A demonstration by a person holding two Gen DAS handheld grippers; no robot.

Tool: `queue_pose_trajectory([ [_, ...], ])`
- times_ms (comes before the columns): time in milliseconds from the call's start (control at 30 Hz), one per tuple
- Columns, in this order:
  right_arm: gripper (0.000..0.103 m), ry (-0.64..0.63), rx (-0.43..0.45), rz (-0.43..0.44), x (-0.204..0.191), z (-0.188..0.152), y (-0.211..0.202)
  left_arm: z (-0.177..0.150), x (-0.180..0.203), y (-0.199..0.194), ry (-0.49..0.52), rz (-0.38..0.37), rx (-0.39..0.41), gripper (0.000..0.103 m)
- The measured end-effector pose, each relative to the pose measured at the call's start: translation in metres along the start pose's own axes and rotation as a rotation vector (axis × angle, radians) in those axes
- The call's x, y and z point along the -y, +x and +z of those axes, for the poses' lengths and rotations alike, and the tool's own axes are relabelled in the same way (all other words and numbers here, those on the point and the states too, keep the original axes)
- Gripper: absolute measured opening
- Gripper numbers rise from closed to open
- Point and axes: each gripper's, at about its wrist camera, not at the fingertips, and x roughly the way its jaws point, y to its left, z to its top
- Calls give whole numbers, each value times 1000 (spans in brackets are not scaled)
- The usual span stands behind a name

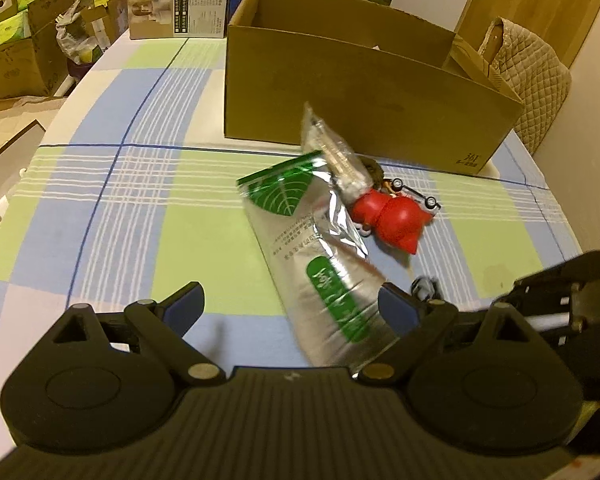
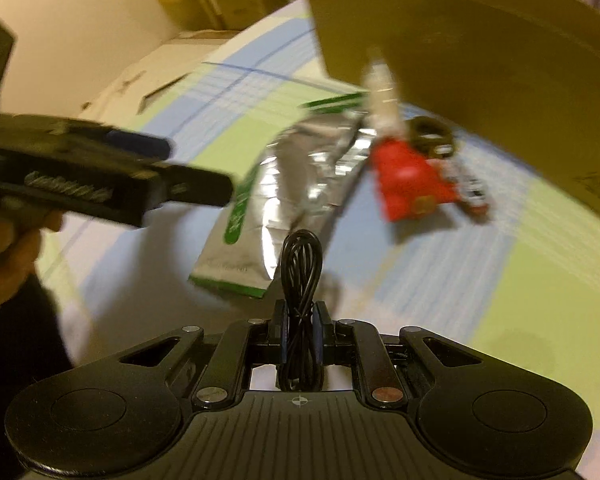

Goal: Organize objects
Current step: 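Grasp black cable with right tool while left tool approaches green-leaf foil bag, then close left tool on green-leaf foil bag and lift it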

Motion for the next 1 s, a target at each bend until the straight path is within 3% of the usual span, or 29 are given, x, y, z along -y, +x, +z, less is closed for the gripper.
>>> queue_pose_trajectory([
  [100,9,63,-2,79,-3,-4,6,1,-5,0,2,2,-2,91],
  [200,9,160,3,83,11,-11,2,6,-7,4,27,-4,-12,91],
  [467,9,388,73,-49,64,-35,-32,26,7,45,113,-61,-114,91],
  [567,9,424,86,-102,74,-38,-42,31,17,65,132,-43,-154,91],
  [733,9,449,96,-114,81,-42,-51,34,33,88,233,35,-210,80],
  [1000,9,468,60,-139,68,-48,-55,13,44,73,320,40,-227,65],
])
